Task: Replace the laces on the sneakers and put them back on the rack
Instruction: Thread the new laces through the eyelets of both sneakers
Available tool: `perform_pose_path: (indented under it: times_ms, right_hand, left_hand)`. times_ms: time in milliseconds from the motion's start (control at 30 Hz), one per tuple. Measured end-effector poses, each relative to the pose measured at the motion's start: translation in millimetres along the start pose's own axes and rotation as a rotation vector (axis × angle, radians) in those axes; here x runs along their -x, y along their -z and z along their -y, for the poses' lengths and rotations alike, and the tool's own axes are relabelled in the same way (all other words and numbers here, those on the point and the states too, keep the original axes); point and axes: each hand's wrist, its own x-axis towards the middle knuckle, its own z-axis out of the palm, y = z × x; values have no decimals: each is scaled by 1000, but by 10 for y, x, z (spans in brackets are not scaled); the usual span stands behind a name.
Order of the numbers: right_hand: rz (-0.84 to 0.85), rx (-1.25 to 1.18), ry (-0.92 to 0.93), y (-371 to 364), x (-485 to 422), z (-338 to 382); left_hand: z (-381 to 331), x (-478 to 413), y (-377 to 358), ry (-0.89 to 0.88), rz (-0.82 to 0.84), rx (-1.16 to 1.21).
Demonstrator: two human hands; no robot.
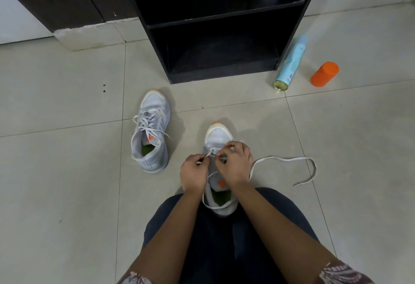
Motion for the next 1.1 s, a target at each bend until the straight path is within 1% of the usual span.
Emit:
perform_pose_path:
  times_ms: [200,267,333,400,467,500,567,600,633,667,700,733,800,833,900,1033,1067,1100]
  right_hand:
    - [-9,114,38,-26,-8,34]
    - [21,123,41,-46,-33,55]
    - [65,104,48,-48,-40,57]
    - [116,196,66,-38,-26,18]
    - [140,309,116,37,1,-18]
    - [155,318,134,105,16,-25]
    - [205,281,158,320,92,-18]
    - [254,242,198,447,137,0]
    - [337,152,242,568,204,20]
    - [423,-6,259,673,268,38]
    - [481,-174,237,746,351,27]
    - [449,-272,200,772,397,-15]
    - [257,-267,107,737,421,-174]
    - [207,-257,31,702,414,-257]
    - [245,-234,-80,616,413,-355]
    - [312,-59,-61,528,404,-318]
    - [316,-11,-68,519,396,-311]
    - [311,24,-76,513,389,-318]
  left_hand:
    - [50,-26,-5,-6,26,-17]
    - [81,-45,-5,46,58,86]
    - [66,-73,-4,71,126,190]
    - [28,-105,9,55,162,215]
    - [7,-136,18,53,168,190]
    - [13,-159,23,62,168,180]
    - [18,-175,26,86,173,180]
    - [1,-182,38,94,164,185]
    - [-5,-175,55,100,157,193]
    - [-16,-186,63,98,153,205]
    - [-27,-171,76,101,153,202]
    - [-34,-175,81,104,154,206]
    - [-13,-188,89,110,173,237]
    - [-15,-196,99,115,190,253]
    - [-45,-211,128,132,202,282]
    - [-140,-198,233,233,248,445]
    - [-147,-224,268,234,266,445]
    - [-158,-265,326,235,246,465]
